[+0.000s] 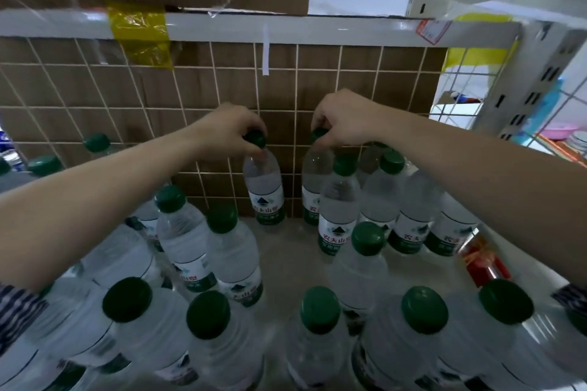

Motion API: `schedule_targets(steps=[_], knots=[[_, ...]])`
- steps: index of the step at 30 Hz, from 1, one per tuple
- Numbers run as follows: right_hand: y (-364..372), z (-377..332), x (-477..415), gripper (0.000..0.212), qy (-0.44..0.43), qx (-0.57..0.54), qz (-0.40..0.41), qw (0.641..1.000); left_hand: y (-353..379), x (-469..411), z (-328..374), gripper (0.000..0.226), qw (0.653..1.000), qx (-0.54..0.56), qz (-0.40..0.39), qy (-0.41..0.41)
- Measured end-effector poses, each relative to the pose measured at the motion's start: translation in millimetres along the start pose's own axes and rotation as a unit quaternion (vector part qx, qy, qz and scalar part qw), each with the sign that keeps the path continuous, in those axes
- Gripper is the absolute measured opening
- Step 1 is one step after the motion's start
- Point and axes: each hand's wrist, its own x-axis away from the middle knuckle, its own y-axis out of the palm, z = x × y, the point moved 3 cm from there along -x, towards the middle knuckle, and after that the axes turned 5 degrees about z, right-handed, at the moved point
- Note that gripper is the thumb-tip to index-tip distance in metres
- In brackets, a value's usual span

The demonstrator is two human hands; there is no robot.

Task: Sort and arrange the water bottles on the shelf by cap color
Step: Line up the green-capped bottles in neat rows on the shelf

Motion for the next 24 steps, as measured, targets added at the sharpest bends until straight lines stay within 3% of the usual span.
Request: schedule_targets(steps=[6,15,21,24], knots=[[-5,32,14,0.042,0.058,-0.008,0.002,0.998,17,-21,34,0.038,0.999,0.035,0.012,0.034],[5,41,19,0.045,0.054,-0.038,0.019,0.998,32,-39,52,0.043,0.996,0.057,0.045,0.047],[0,37,34,0.050,0.065,-0.080,0.020,0.994,31,-38,43,0.043,0.995,0.095,0.005,-0.009],[-14,31,48,0.040,0.079,-0.108,0.035,0.990,28,-34,48,0.043,0.995,0.094,-0.017,-0.002]])
